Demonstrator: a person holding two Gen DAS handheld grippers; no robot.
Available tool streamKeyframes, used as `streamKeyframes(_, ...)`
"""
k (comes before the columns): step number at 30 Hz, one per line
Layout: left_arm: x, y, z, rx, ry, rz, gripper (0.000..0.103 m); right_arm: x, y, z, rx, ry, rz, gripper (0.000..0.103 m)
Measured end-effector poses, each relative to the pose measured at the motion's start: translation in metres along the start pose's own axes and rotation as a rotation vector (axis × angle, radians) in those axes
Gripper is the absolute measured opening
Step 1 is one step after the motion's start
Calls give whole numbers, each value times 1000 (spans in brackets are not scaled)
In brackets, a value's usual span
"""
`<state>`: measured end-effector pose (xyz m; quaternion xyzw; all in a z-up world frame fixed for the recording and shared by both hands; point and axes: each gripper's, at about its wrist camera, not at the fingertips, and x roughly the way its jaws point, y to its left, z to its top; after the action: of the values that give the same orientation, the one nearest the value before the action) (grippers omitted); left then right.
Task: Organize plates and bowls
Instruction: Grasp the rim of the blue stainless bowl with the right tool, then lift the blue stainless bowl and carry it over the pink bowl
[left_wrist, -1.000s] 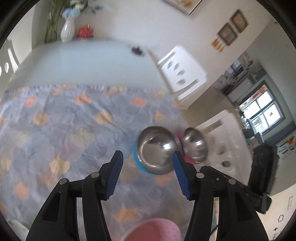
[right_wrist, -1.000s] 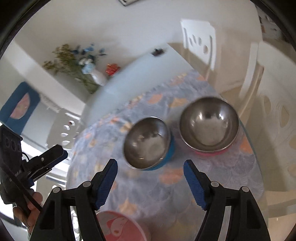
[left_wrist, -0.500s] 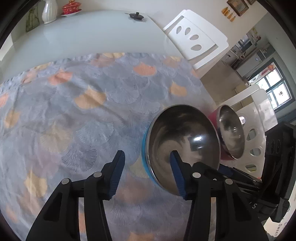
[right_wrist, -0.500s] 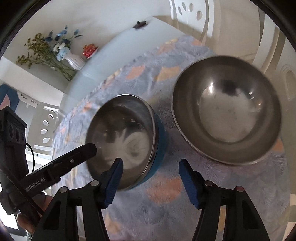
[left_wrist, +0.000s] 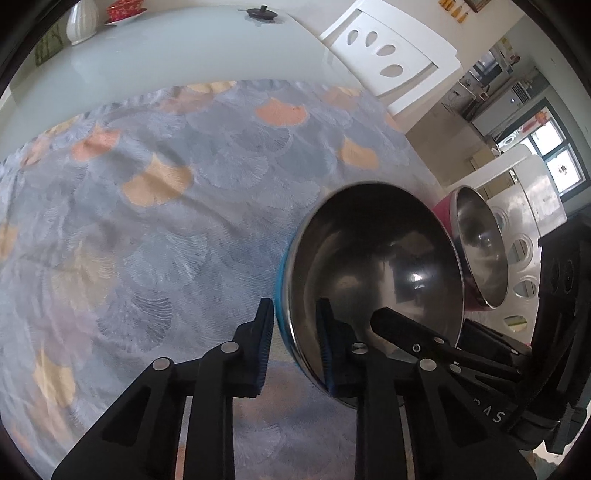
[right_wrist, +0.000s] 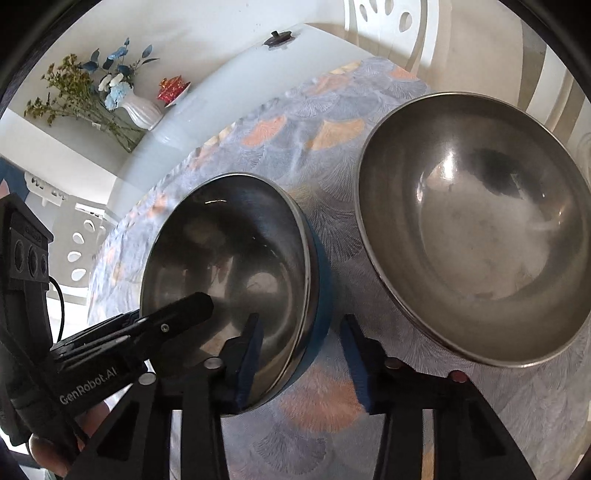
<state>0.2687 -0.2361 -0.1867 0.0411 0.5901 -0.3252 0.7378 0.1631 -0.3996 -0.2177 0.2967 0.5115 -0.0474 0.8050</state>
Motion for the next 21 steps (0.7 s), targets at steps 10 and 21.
streamKeyframes(10,-21,-18,-4,110,-71,45,20,-8,15,-4,-68,-23,-31,33)
streamKeyframes(21,-93,-34,-24,101,-198,16,20,-72,39,-9,-71,-93,23,33)
